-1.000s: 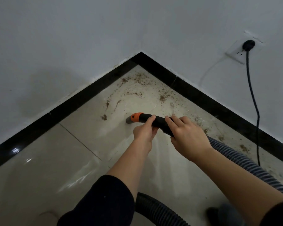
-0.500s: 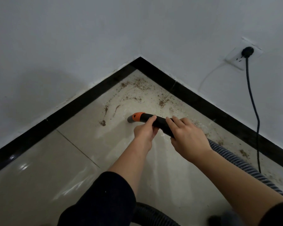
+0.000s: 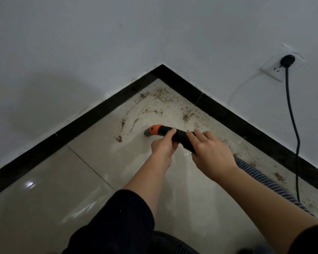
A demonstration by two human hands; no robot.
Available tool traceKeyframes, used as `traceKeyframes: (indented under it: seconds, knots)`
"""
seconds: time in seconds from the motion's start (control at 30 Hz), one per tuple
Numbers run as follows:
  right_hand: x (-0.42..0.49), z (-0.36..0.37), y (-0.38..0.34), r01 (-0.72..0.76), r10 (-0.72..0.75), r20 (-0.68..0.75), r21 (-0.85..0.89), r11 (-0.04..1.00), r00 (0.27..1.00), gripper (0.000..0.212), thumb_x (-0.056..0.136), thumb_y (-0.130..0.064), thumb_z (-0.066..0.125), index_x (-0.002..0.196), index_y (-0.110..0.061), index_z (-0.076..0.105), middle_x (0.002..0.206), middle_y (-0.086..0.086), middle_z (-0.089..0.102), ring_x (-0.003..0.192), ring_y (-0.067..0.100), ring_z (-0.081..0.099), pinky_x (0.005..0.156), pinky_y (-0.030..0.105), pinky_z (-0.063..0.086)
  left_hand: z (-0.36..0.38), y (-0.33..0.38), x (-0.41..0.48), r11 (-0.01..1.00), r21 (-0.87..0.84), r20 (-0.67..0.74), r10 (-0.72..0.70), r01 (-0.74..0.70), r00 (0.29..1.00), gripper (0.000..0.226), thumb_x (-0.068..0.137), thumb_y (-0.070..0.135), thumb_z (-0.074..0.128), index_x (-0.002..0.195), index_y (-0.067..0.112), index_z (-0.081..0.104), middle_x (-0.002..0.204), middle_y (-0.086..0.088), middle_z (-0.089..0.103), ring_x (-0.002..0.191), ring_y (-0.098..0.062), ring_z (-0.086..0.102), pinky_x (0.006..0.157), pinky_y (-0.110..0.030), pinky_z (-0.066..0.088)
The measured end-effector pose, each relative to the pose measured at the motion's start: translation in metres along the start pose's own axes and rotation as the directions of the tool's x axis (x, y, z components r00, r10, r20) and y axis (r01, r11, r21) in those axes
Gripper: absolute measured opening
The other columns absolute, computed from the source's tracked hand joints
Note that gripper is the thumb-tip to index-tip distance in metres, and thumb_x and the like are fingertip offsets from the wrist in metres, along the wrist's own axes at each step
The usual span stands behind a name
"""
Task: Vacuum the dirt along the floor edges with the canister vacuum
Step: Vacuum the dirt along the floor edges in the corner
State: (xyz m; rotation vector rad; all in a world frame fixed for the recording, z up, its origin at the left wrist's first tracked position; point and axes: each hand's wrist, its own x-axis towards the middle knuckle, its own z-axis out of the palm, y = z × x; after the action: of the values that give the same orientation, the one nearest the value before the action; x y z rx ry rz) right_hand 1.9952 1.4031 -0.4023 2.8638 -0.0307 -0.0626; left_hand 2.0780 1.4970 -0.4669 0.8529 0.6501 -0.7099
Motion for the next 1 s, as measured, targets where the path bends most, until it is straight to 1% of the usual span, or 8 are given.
traceKeyframes:
  seconds: [0.1, 0.23, 0.33, 0.47, 0.63, 0.7, 0.8, 1.0]
  knots:
    - [0.004, -0.001, -0.003, -0.006, 0.006, 0.021, 0.008, 1.0, 1.0, 0.063, 0.077, -0.018, 0.074, 0.136, -0.006, 0.052, 0.12, 0.01, 0.063, 0.094, 0.027, 0.061, 0.074, 0.034, 0.053, -0.001, 0.003, 0.002, 1.0, 0.003, -0.009, 0.004, -0.004, 1.0, 0.038, 0.087, 0.016, 0.073, 0.117, -0.004, 0.061, 0.108, -0.018, 0.07, 0.086, -0.016, 0.069, 0.067, -0.019, 0.054]
    - [0.008, -0.006, -0.005, 0.041, -0.041, 0.017, 0.032, 0.999, 0.999, 0.062, 0.092, -0.02, 0.058, 0.148, -0.01, 0.034, 0.138, 0.008, 0.05, 0.112, 0.026, 0.052, 0.091, 0.032, 0.047, -0.002, 0.008, 0.003, 1.0, -0.004, -0.013, 0.011, -0.011, 1.0, 0.039, 0.087, 0.016, 0.073, 0.118, -0.004, 0.06, 0.109, -0.018, 0.069, 0.085, -0.016, 0.069, 0.065, -0.018, 0.055]
    - [0.011, -0.009, -0.007, 0.047, -0.048, 0.026, 0.048, 0.998, 0.998, 0.062, 0.095, -0.021, 0.052, 0.15, -0.011, 0.026, 0.143, 0.006, 0.044, 0.117, 0.024, 0.048, 0.095, 0.031, 0.043, -0.004, 0.011, 0.003, 1.0, -0.009, -0.02, 0.013, -0.014, 1.0, 0.042, 0.087, 0.017, 0.073, 0.12, -0.004, 0.059, 0.11, -0.018, 0.069, 0.084, -0.015, 0.069, 0.064, -0.017, 0.055]
    - [0.015, -0.01, -0.012, 0.035, -0.036, 0.053, 0.032, 0.999, 0.998, 0.063, 0.092, -0.02, 0.057, 0.149, -0.01, 0.031, 0.141, 0.007, 0.047, 0.115, 0.026, 0.05, 0.092, 0.032, 0.045, -0.009, 0.016, 0.001, 1.0, -0.016, -0.018, 0.011, -0.011, 1.0, 0.043, 0.087, 0.017, 0.073, 0.122, -0.004, 0.059, 0.112, -0.018, 0.069, 0.085, -0.015, 0.069, 0.064, -0.017, 0.054]
    - [0.019, -0.007, -0.017, 0.047, -0.047, 0.026, 0.0, 0.999, 0.999, 0.065, 0.075, -0.017, 0.076, 0.135, -0.006, 0.053, 0.12, 0.009, 0.063, 0.092, 0.027, 0.061, 0.073, 0.035, 0.053, -0.017, 0.023, -0.003, 0.999, -0.038, -0.022, 0.016, -0.016, 1.0, 0.043, 0.087, 0.017, 0.073, 0.122, -0.004, 0.059, 0.111, -0.018, 0.069, 0.084, -0.014, 0.069, 0.067, -0.017, 0.055]
    - [0.021, -0.009, -0.023, 0.065, -0.065, 0.009, -0.001, 0.998, 0.998, 0.064, 0.075, -0.017, 0.075, 0.135, -0.006, 0.053, 0.118, 0.008, 0.063, 0.091, 0.027, 0.06, 0.07, 0.034, 0.052, -0.022, 0.027, -0.005, 0.999, -0.046, -0.028, 0.019, -0.021, 0.999, 0.04, 0.088, 0.016, 0.072, 0.12, -0.004, 0.059, 0.111, -0.018, 0.069, 0.083, -0.015, 0.068, 0.072, -0.019, 0.055]
    - [0.022, -0.013, -0.032, 0.099, -0.099, 0.008, 0.013, 0.995, 0.995, 0.062, 0.083, -0.016, 0.067, 0.14, -0.007, 0.046, 0.124, 0.007, 0.059, 0.099, 0.027, 0.057, 0.073, 0.035, 0.051, -0.031, 0.031, -0.009, 0.998, -0.05, -0.037, 0.024, -0.026, 0.999, 0.035, 0.088, 0.015, 0.072, 0.116, -0.003, 0.06, 0.11, -0.019, 0.069, 0.081, -0.015, 0.068, 0.081, -0.022, 0.054]
    - [0.022, -0.011, -0.041, 0.11, -0.11, -0.006, 0.006, 0.994, 0.994, 0.061, 0.079, -0.014, 0.071, 0.136, -0.006, 0.051, 0.119, 0.008, 0.062, 0.094, 0.028, 0.059, 0.072, 0.036, 0.053, -0.041, 0.034, -0.013, 0.997, -0.072, -0.046, 0.033, -0.037, 0.998, 0.039, 0.088, 0.014, 0.072, 0.12, -0.004, 0.059, 0.11, -0.019, 0.069, 0.081, -0.014, 0.068, 0.076, -0.021, 0.055]
